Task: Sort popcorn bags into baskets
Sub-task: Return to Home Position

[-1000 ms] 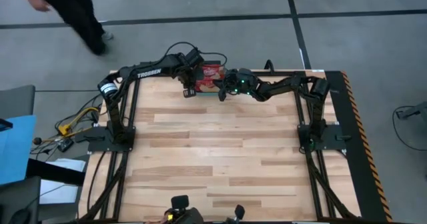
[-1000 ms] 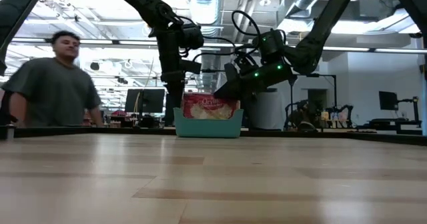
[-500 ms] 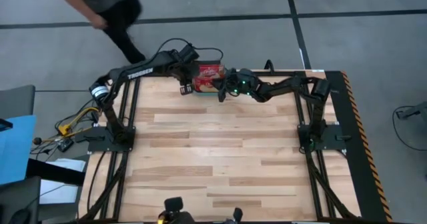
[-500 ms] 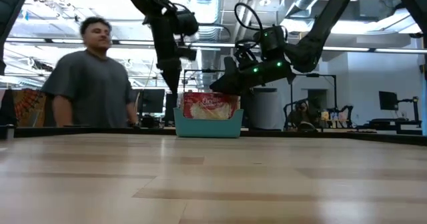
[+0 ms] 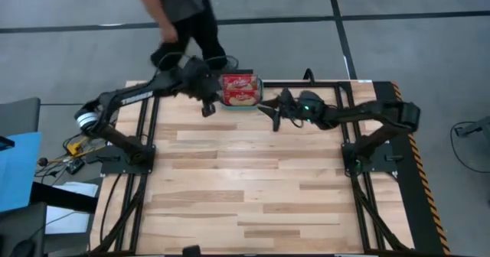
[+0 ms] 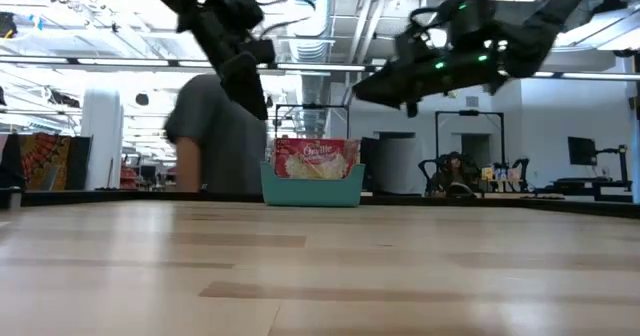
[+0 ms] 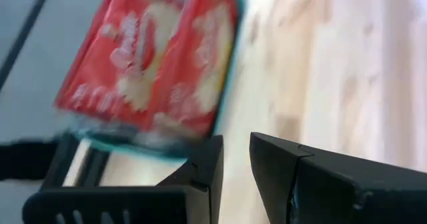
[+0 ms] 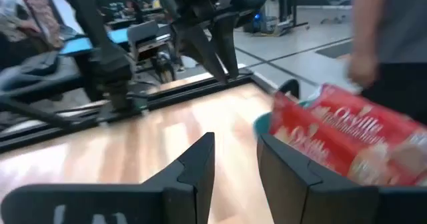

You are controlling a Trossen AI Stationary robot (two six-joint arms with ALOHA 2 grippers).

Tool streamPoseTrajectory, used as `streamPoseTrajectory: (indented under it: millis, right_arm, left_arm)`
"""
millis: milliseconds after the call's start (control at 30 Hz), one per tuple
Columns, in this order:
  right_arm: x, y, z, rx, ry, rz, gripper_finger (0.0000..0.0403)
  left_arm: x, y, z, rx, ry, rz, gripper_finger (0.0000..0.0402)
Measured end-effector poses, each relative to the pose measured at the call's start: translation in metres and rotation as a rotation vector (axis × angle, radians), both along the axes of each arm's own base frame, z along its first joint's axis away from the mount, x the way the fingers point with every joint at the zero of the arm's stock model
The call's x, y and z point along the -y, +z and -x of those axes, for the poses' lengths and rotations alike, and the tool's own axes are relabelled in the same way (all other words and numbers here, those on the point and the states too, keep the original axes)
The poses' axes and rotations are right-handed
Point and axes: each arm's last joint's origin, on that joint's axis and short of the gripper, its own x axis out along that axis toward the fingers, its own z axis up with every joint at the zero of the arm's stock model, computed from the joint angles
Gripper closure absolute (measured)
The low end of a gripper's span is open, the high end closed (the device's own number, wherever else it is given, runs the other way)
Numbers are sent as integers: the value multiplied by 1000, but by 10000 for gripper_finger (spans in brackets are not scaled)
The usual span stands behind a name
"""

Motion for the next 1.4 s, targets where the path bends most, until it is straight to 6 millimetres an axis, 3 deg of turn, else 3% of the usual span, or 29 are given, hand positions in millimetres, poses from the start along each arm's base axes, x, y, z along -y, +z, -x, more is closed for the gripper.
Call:
streamPoseTrajectory:
  millis: [200,533,633,833,1033,1267,1400]
  right_arm:
    - [-38,1,20,24,102,-27,285]
    - [-94,15,23,74,273,18,326]
    - [-101,28,32,100,297,49,333]
    - [-100,53,66,90,279,72,337]
    - [-105,70,98,101,279,81,337]
    - [-111,71,117,53,205,123,337]
    - [-113,56,124,70,192,120,337]
  left_arm:
    - [53,-12,17,275,-68,-42,339]
    - [128,-44,51,669,-147,-68,339]
    - [138,-43,63,751,-119,-114,339]
    - [148,-20,87,860,-127,-157,339]
    - [159,-12,104,878,-155,-161,339]
    - [168,-19,100,806,-100,-185,339]
    - [173,-37,100,858,-85,-199,339]
